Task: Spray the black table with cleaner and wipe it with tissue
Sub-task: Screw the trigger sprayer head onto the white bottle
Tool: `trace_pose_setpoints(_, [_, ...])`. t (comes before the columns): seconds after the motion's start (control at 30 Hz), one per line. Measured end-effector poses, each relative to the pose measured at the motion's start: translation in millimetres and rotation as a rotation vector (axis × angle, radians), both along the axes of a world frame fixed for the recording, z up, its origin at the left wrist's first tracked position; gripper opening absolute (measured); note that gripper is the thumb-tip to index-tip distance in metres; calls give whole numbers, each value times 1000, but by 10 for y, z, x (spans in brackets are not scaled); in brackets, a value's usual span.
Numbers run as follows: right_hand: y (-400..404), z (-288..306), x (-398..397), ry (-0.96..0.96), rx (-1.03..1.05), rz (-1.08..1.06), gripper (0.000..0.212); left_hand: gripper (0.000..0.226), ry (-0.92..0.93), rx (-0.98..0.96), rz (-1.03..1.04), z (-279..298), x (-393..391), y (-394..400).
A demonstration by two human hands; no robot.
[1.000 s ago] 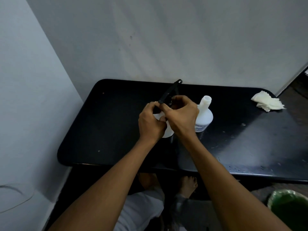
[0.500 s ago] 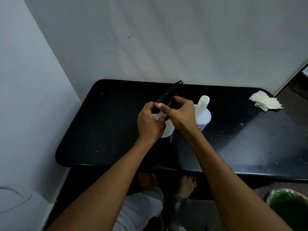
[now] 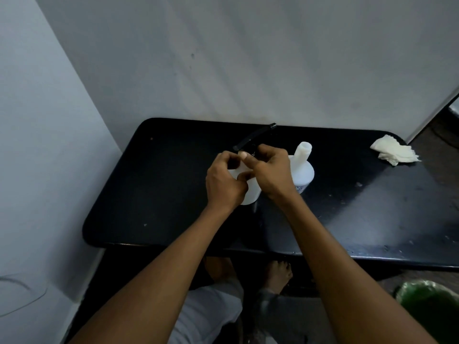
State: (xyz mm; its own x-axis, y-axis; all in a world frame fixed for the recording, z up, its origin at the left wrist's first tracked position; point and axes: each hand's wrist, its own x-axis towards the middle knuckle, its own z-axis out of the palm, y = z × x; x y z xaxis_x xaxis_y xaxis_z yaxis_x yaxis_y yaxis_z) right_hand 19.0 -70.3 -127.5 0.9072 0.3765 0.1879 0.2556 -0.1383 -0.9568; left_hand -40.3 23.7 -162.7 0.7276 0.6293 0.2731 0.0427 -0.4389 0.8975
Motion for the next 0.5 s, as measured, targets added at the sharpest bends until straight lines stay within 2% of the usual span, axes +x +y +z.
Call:
trace_pose_setpoints(0.27, [33, 6, -89, -156, -119, -181, 35, 23, 18, 46, -5, 10, -8, -6])
trace_pose_setpoints(0.33, [10, 22, -57, -140, -151, -109, 32, 23, 16, 44, 0, 14, -9, -1])
trace_pose_setpoints(0.43, [-47, 24, -14, -48, -139, 68, 17, 24, 17, 22, 12, 15, -6, 8])
trace_pose_setpoints(0.5, [-73, 17, -9, -35, -139, 89, 14, 25, 27, 25, 22, 7, 7, 6])
